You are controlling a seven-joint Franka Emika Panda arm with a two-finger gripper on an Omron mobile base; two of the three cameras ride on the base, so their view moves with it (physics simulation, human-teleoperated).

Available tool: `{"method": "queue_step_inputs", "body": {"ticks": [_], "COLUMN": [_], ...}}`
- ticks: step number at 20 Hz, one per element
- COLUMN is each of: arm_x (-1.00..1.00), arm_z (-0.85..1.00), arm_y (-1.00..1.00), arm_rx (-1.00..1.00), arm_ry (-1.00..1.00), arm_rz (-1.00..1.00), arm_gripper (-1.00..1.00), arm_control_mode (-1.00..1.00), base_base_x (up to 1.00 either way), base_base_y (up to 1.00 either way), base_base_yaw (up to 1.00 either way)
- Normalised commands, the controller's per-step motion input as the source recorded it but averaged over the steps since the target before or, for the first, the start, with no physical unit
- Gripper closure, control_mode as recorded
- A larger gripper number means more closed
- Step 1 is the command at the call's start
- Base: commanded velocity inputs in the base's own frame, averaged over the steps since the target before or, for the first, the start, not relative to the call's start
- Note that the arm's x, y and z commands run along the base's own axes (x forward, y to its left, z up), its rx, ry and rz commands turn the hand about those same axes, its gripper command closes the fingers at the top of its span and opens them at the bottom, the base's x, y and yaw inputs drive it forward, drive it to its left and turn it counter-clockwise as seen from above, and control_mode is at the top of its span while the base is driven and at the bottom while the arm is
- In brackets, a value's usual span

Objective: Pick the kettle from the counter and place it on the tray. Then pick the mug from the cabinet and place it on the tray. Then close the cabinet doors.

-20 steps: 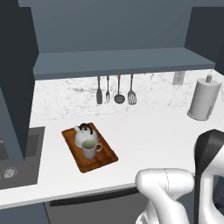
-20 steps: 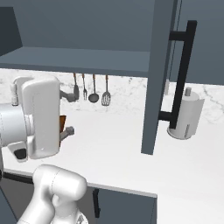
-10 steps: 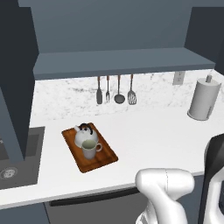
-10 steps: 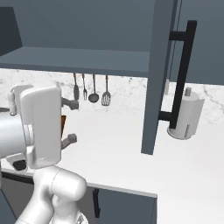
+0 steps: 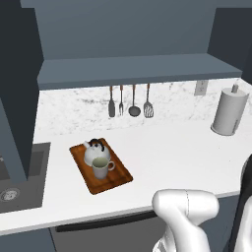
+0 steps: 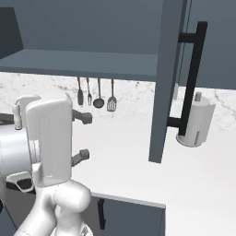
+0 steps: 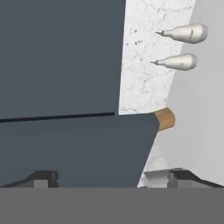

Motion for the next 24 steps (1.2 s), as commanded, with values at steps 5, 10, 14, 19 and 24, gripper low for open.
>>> {"method": "queue_step_inputs", "body": {"ticks": [5, 10, 14, 19, 24], "arm_x": [-0.01, -0.16, -0.01, 0.00, 0.06], "arm_z": [0.00, 0.00, 0.00, 0.00, 0.00], "arm_y": [-0.70, -0.46, -0.45, -0.52, -0.45], "arm_rx": [0.00, -0.03, -0.04, -0.04, -0.03], "arm_ry": [0.00, 0.01, 0.09, 0.09, 0.08], "arm_rz": [0.00, -0.03, -0.04, 0.00, 0.00], "arm_gripper": [-1.00, -1.00, -1.00, -1.00, -1.00], "arm_control_mode": [-1.00, -1.00, -1.00, -1.00, -1.00], "base_base_x": [0.00, 0.00, 0.00, 0.00, 0.00], "base_base_y": [0.00, 0.00, 0.00, 0.00, 0.00], "base_base_yaw": [0.00, 0.00, 0.00, 0.00, 0.00]}}
